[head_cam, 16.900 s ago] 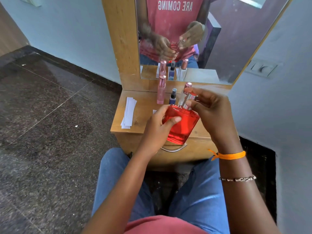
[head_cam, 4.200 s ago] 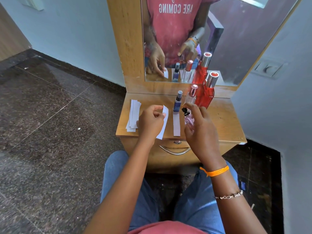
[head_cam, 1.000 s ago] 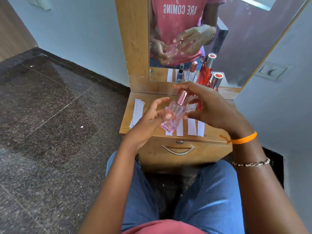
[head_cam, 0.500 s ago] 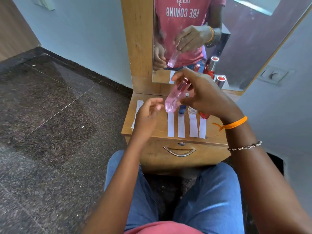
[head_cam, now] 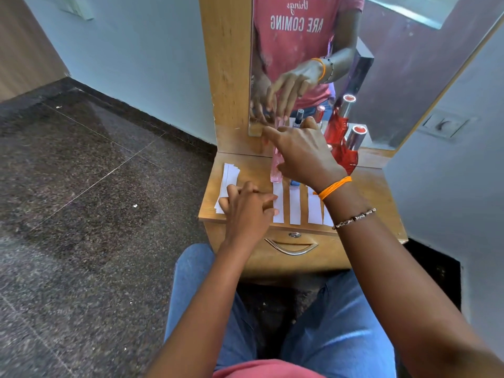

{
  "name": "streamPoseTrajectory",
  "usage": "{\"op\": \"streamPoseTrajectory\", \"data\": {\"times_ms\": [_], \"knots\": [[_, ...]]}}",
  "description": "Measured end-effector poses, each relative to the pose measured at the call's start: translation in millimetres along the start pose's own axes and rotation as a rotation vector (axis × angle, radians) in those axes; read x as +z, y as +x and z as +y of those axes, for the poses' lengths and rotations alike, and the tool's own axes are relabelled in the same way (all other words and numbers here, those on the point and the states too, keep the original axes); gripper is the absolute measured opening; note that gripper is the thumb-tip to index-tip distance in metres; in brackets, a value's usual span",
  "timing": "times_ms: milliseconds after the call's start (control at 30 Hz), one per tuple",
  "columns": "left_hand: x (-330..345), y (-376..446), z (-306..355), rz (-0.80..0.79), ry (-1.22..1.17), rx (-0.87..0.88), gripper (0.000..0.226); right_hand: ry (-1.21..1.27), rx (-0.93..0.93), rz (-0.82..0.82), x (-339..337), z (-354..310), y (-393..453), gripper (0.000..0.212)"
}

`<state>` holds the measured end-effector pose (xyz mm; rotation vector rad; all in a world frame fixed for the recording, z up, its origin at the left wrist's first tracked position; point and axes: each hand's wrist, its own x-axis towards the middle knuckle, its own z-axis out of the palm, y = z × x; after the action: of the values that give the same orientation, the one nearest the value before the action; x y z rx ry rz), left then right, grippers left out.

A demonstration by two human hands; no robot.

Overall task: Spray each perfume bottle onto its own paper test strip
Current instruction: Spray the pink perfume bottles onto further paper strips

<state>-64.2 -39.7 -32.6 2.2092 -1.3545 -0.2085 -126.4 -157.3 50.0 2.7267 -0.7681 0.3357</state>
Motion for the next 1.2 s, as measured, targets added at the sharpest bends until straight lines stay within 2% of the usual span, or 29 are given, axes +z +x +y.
{"op": "streamPoseTrajectory", "data": {"times_ms": [900,1200], "knots": [[3.1,1.2,-4.3,-0.036,-0.039,-0.039,0.030,-0.014,0.040,-0.133,11.0,3.3,4.0,0.041],[0.6,1.1,-3.7,-0.031,-0.051,-0.027,0.031,-0.019,0.035,-0.122,8.5,9.8,-0.4,0.054]]}}
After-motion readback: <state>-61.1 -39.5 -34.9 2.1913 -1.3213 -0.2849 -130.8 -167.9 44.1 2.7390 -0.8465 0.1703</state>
